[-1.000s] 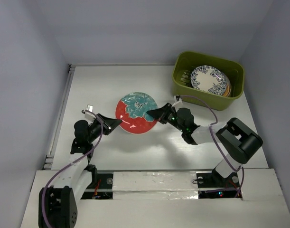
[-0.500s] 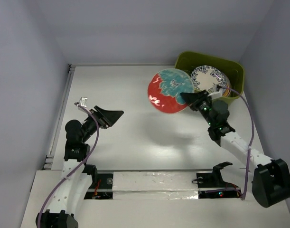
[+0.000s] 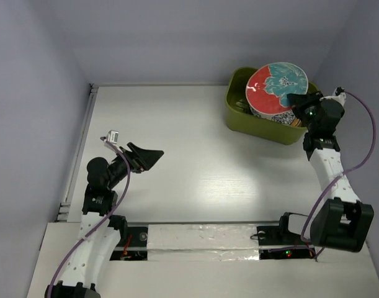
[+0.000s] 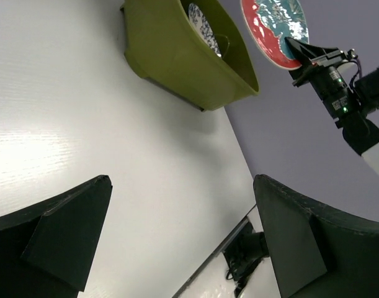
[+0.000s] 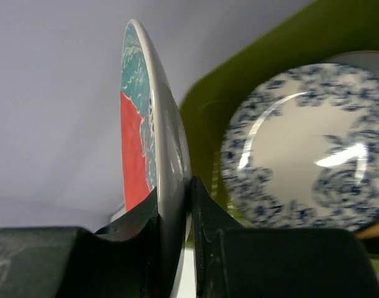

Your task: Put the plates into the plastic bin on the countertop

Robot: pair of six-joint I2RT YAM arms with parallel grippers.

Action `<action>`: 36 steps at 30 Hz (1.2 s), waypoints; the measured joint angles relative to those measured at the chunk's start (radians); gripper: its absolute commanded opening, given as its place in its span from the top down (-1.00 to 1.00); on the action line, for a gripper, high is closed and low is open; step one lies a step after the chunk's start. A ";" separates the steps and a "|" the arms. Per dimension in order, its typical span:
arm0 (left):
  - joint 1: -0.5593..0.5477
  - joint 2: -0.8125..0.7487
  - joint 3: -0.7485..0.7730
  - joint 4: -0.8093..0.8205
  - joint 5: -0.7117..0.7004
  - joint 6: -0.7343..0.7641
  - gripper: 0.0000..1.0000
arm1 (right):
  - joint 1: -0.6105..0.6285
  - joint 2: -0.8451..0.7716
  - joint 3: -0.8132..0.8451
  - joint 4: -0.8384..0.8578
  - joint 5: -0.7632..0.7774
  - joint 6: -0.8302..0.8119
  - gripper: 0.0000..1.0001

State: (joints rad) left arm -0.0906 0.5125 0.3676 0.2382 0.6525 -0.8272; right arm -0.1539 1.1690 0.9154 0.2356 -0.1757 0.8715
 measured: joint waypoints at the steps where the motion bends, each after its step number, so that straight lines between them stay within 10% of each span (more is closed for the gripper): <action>1: -0.004 0.000 0.000 -0.011 -0.002 0.010 -0.98 | -0.020 0.030 0.009 -0.010 -0.002 -0.003 1.00; 13: -0.032 -0.006 0.045 -0.138 -0.051 0.132 -0.98 | -0.069 0.337 0.140 -0.162 0.047 -0.042 0.92; 19: -0.041 -0.002 0.077 -0.158 -0.061 0.159 -0.98 | -0.069 0.352 0.176 -0.219 0.093 -0.080 -0.99; 36: -0.052 0.015 0.338 -0.339 -0.147 0.305 -0.98 | -0.068 0.136 0.171 -0.368 0.335 -0.143 -1.00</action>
State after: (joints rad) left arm -0.1429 0.5274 0.7059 -0.1005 0.5053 -0.5220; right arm -0.2218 1.3052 1.0863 -0.1322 0.1589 0.7284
